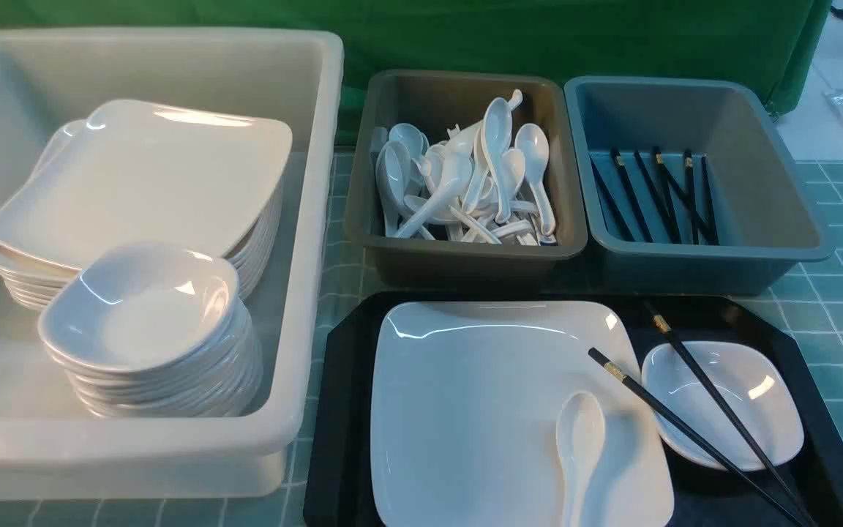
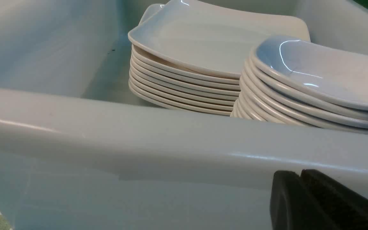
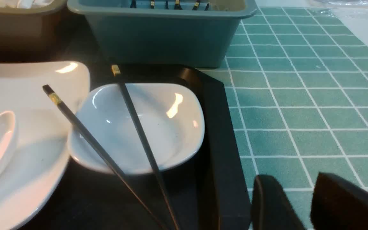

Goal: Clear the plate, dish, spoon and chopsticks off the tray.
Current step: Use the right arm to grab a pair of chopsticks from the plate

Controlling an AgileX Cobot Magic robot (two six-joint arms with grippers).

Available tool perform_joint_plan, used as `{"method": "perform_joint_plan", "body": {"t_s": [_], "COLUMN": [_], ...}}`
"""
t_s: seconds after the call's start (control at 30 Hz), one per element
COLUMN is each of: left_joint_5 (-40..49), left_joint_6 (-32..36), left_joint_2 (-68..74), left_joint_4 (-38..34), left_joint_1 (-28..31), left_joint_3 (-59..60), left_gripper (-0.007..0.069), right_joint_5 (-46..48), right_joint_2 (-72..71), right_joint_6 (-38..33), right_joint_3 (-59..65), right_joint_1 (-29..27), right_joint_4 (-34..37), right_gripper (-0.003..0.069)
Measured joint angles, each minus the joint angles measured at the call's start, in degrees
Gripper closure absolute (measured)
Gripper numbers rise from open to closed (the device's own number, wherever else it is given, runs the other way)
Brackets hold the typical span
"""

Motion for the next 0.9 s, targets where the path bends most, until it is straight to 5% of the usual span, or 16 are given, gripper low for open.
{"method": "perform_joint_plan", "body": {"t_s": [0.8,0.9], "left_joint_5": [-1.84,-6.31], "left_joint_6": [-0.09,-3.5], "left_joint_2": [0.0,0.0], "left_joint_4": [0.09,-4.3], "left_joint_1": [0.0,0.0], "left_joint_3": [0.0,0.0], "left_gripper": [0.0604,0.0604], "right_joint_5": [0.0,0.0], "right_joint_2": [0.0,0.0], "right_joint_6": [0.0,0.0], "right_joint_3": [0.0,0.0], "right_joint_1": [0.0,0.0], "right_joint_4": [0.0,0.0], "right_gripper": [0.0417,0.0417]}}
